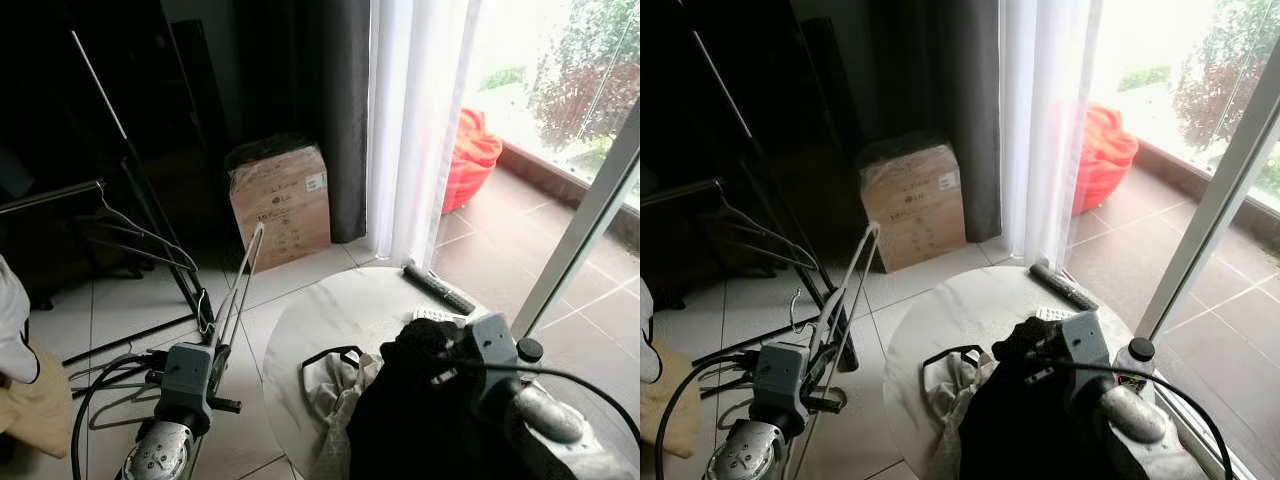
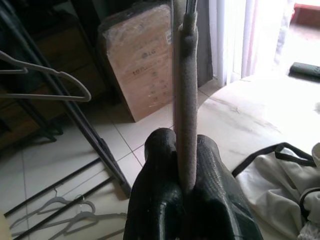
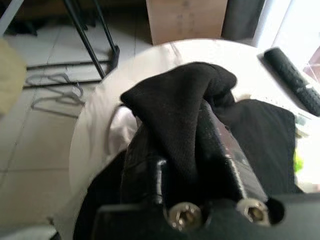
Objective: Hang hanger
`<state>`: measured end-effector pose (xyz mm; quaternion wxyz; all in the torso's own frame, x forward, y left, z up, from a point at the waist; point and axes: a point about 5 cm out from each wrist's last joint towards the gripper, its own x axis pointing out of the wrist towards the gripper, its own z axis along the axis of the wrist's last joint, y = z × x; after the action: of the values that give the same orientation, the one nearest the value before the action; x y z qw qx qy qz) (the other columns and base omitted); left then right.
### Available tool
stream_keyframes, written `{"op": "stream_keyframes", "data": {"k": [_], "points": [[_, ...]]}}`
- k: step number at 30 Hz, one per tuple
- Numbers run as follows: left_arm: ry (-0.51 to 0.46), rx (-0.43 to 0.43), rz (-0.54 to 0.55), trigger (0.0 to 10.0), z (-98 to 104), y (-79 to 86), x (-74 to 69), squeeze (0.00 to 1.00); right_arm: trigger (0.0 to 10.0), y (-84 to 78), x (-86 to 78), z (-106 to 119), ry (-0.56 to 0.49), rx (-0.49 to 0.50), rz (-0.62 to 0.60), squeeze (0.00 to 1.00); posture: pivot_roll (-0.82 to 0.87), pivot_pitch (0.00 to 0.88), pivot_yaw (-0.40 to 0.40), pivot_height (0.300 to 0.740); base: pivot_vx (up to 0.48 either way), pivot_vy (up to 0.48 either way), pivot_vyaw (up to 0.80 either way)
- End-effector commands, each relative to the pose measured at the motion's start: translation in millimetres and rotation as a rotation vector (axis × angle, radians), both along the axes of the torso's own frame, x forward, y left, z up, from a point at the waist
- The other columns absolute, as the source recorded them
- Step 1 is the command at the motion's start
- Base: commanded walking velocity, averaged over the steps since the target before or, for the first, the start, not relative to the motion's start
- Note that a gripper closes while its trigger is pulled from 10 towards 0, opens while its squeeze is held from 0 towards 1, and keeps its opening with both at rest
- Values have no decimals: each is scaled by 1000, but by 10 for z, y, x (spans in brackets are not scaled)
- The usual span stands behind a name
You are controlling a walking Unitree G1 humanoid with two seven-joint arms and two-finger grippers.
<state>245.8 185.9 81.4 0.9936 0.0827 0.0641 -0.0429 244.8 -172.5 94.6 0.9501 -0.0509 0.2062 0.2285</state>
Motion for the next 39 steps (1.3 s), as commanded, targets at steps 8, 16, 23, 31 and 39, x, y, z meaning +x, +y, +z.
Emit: {"op": "stream_keyframes", "data": {"k": [8,16,23,31,39], "points": [[8,25,-2,10000,10,25,-9,0,10000,17,-67,96,18,-158,77,1000,-200,109,59,740,0,0,0],[14,29,-9,10000,5,16,-4,0,10000,-24,-310,80,118,-283,230,1000,-211,113,57,740,0,0,0],[18,30,-14,10000,-9,7,-17,0,10000,-102,-450,140,147,-274,299,1000,-207,114,53,740,0,0,0],[-2,32,-4,10000,10,22,-19,0,10000,-158,-16,588,-218,32,-31,0,-198,106,58,740,0,0,0],[-15,29,19,10000,27,82,-17,0,10000,-26,91,345,-237,178,-324,0,-179,91,80,740,0,0,0]]}}
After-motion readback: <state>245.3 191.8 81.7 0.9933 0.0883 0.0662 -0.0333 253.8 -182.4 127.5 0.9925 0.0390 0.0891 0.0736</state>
